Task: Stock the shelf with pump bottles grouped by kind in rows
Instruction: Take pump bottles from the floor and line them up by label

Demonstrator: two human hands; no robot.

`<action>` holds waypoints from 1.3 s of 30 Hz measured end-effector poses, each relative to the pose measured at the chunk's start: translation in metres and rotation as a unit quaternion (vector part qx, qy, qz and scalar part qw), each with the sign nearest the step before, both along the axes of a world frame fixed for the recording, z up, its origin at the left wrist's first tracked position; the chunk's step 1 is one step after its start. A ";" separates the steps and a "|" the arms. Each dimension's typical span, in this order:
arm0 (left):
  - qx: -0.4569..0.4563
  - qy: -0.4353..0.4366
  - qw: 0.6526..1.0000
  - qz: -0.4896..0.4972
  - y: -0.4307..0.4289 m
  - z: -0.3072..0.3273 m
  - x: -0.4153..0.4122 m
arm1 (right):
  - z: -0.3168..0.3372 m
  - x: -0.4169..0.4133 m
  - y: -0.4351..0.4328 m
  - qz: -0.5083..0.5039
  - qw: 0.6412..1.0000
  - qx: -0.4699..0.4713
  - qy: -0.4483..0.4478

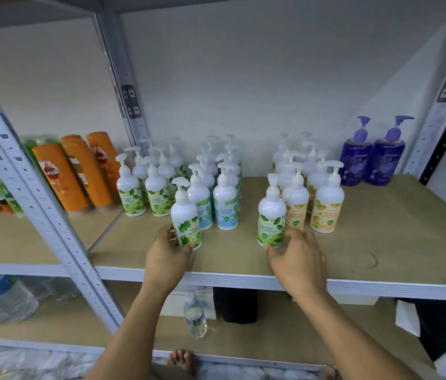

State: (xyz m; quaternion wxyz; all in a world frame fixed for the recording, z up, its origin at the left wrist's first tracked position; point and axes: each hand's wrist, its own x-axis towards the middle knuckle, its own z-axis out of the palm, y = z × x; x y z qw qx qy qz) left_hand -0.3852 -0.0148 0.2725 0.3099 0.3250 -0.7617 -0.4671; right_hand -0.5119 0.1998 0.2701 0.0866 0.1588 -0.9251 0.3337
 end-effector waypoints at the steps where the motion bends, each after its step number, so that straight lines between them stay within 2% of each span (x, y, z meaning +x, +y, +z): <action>1: 0.000 0.001 1.000 0.000 0.000 0.000 0.000 | 0.003 0.005 -0.001 0.010 1.000 -0.014 0.001; 4: -0.007 0.001 1.000 0.002 -0.004 0.001 0.000 | 0.007 0.017 -0.006 0.068 0.997 -0.032 0.017; 7: -0.003 0.007 1.000 -0.015 -0.007 0.002 -0.003 | 0.006 0.020 -0.015 0.175 0.984 -0.023 0.031; 10: 0.009 0.016 0.999 -0.041 -0.010 0.000 -0.007 | 0.001 0.020 -0.028 0.278 0.958 0.050 0.054; 14: -0.001 0.015 0.999 -0.052 -0.013 -0.001 -0.008 | -0.004 0.009 -0.050 0.344 0.925 0.139 0.086; 24: -0.017 0.010 1.000 -0.022 -0.033 0.002 0.004 | 0.000 -0.004 -0.080 0.386 0.894 0.199 0.108; 39: 0.000 0.006 0.997 0.076 -0.112 0.006 0.030 | -0.008 -0.008 -0.084 0.399 0.890 0.194 0.103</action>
